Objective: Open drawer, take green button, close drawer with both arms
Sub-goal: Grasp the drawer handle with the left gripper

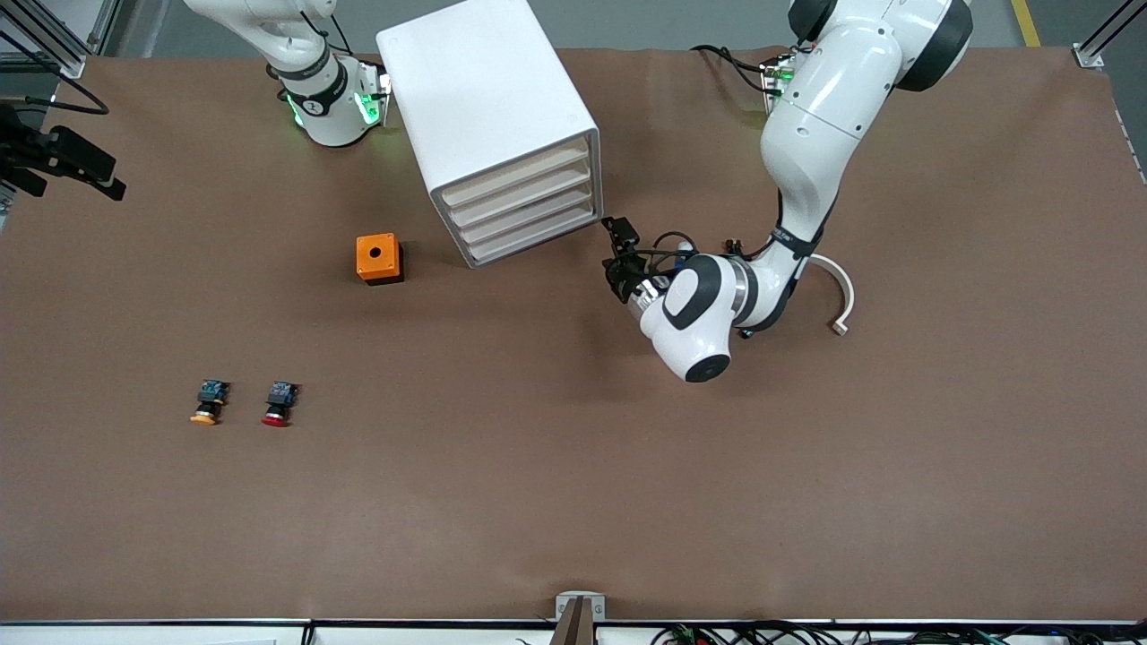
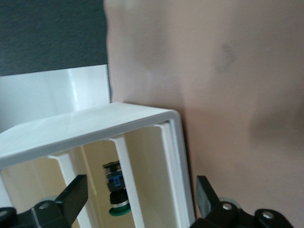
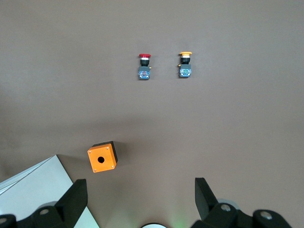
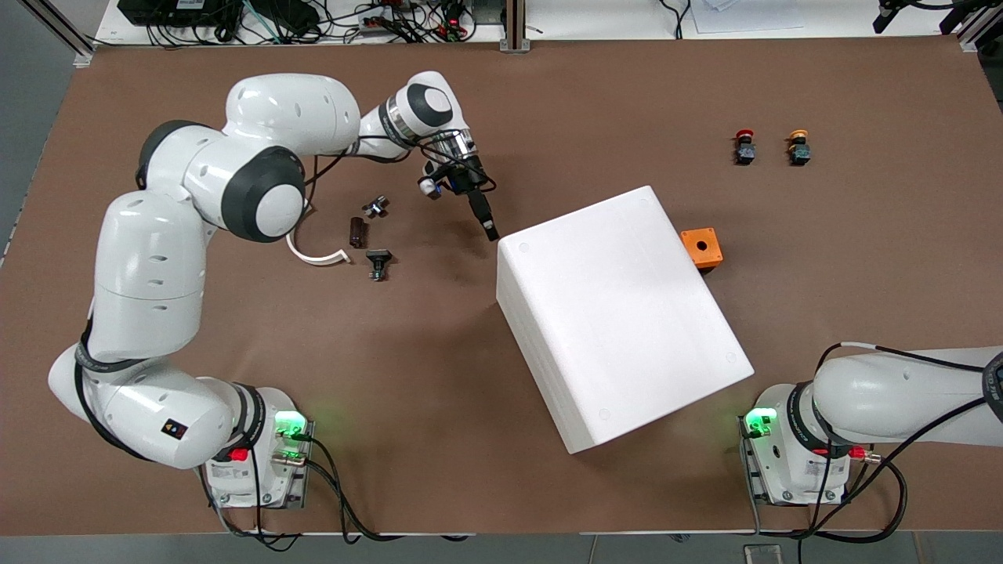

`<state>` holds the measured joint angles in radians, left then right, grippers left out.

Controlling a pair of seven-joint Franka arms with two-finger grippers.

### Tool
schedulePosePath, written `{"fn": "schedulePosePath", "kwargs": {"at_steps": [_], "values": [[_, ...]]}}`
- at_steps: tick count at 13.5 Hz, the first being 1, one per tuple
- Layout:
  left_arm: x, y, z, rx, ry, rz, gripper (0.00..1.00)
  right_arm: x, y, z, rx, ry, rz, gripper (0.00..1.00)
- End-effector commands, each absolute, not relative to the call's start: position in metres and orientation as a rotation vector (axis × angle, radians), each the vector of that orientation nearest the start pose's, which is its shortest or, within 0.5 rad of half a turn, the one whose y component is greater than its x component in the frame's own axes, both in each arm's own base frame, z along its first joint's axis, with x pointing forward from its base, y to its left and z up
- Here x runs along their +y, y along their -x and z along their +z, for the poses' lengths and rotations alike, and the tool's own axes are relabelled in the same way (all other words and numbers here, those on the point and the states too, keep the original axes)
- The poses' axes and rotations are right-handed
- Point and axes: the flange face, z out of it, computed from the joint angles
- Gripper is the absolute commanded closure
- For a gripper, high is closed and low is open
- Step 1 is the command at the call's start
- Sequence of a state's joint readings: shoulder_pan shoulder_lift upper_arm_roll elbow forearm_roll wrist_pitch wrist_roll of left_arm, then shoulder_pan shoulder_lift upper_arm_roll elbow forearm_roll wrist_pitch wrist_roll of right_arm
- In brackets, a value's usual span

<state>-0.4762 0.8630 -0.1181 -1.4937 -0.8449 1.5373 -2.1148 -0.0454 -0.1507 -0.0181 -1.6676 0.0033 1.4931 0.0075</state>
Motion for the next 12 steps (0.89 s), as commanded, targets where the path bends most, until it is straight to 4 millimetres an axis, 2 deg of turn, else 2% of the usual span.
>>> {"fn": "schedulePosePath", "kwargs": {"at_steps": [1, 2, 3, 5, 12], "values": [[-0.421, -0.485, 0.155, -1.790, 1.210, 1.403, 0.03, -0.031, -0.490, 0.655, 0.128, 3.124, 0.016, 0.00], [-0.422, -0.483, 0.151, -1.785, 1.191, 1.417, 0.18, -0.031, -0.490, 0.655, 0.130, 3.124, 0.016, 0.00], [-0.427, -0.476, 0.144, -1.768, 1.180, 1.412, 0.26, -0.031, -0.490, 0.655, 0.128, 3.124, 0.016, 0.00], [-0.439, -0.459, 0.134, -1.725, 1.173, 1.391, 0.37, -0.032, -0.491, 0.655, 0.130, 3.124, 0.019, 0.00], [-0.472, -0.420, 0.131, -1.640, 1.190, 1.381, 0.39, -0.031, -0.492, 0.655, 0.128, 3.124, 0.019, 0.00]]}}
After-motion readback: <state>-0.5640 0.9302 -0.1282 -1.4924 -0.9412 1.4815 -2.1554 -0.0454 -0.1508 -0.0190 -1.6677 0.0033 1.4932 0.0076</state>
